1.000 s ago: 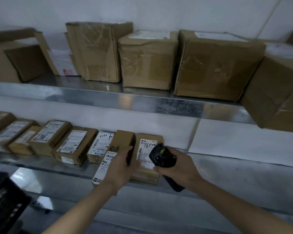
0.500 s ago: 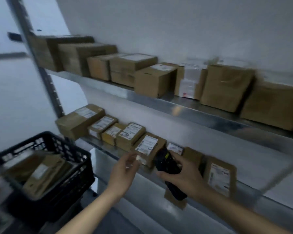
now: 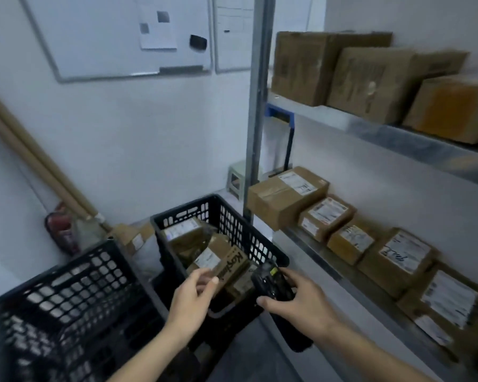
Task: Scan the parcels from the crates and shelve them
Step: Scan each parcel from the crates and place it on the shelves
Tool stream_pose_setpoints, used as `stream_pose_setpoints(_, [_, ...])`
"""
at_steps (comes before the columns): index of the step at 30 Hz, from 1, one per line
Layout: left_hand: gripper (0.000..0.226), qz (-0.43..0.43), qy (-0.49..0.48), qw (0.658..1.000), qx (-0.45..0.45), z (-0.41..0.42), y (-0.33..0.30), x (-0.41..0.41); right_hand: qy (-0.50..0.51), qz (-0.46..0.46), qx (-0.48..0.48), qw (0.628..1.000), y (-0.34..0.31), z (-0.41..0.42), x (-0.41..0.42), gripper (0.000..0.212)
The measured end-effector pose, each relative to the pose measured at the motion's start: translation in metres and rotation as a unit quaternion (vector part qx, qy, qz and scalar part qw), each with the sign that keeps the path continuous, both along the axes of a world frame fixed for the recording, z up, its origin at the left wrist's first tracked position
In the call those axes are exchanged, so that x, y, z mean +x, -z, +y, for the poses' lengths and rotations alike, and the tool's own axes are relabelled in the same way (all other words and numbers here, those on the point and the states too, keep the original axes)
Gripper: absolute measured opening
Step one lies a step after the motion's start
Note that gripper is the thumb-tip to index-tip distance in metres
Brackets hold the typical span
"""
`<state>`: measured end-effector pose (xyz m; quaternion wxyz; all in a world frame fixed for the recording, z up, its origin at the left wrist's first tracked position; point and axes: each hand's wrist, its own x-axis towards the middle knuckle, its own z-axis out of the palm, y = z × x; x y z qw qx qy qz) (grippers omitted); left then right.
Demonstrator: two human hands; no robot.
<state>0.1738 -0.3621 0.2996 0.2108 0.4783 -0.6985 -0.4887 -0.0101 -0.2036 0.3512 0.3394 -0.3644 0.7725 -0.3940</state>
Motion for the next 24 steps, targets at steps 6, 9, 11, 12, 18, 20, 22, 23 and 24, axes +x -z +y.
stream_pose_setpoints(6, [0.038, -0.005, -0.027, 0.999, 0.026, -0.093, 0.028, 0.016, -0.011, 0.022, 0.046, 0.999, 0.033, -0.103, 0.002, 0.041])
stream_pose_setpoints(9, [0.046, -0.009, -0.039, 0.998, 0.055, -0.128, 0.043, 0.009, -0.006, 0.023, 0.060, 0.998, 0.051, -0.140, -0.008, 0.050])
stream_pose_setpoints(11, [0.049, -0.007, -0.047, 0.997, 0.067, -0.147, 0.053, 0.000, -0.009, 0.025, 0.071, 0.997, 0.058, -0.164, -0.020, 0.054])
stream_pose_setpoints(12, [0.049, -0.003, -0.051, 0.996, 0.068, -0.155, 0.058, -0.006, -0.009, 0.027, 0.078, 0.997, 0.061, -0.175, -0.027, 0.054])
stream_pose_setpoints(18, [0.049, -0.003, -0.075, 0.993, 0.087, -0.187, 0.088, -0.046, -0.028, 0.041, 0.107, 0.993, 0.087, -0.224, -0.073, 0.055])
stream_pose_setpoints(20, [0.049, -0.011, -0.088, 0.992, 0.092, -0.194, 0.100, -0.059, -0.031, 0.038, 0.121, 0.991, 0.097, -0.234, -0.088, 0.045])
stream_pose_setpoints(22, [0.049, -0.022, -0.094, 0.991, 0.095, -0.197, 0.114, -0.070, -0.034, 0.030, 0.135, 0.990, 0.110, -0.242, -0.101, 0.041])
stream_pose_setpoints(23, [0.049, -0.028, -0.095, 0.990, 0.098, -0.197, 0.121, -0.074, -0.036, 0.025, 0.143, 0.989, 0.116, -0.245, -0.106, 0.040])
stream_pose_setpoints(24, [0.049, -0.032, -0.095, 0.990, 0.101, -0.196, 0.128, -0.077, -0.037, 0.019, 0.147, 0.988, 0.123, -0.248, -0.111, 0.040])
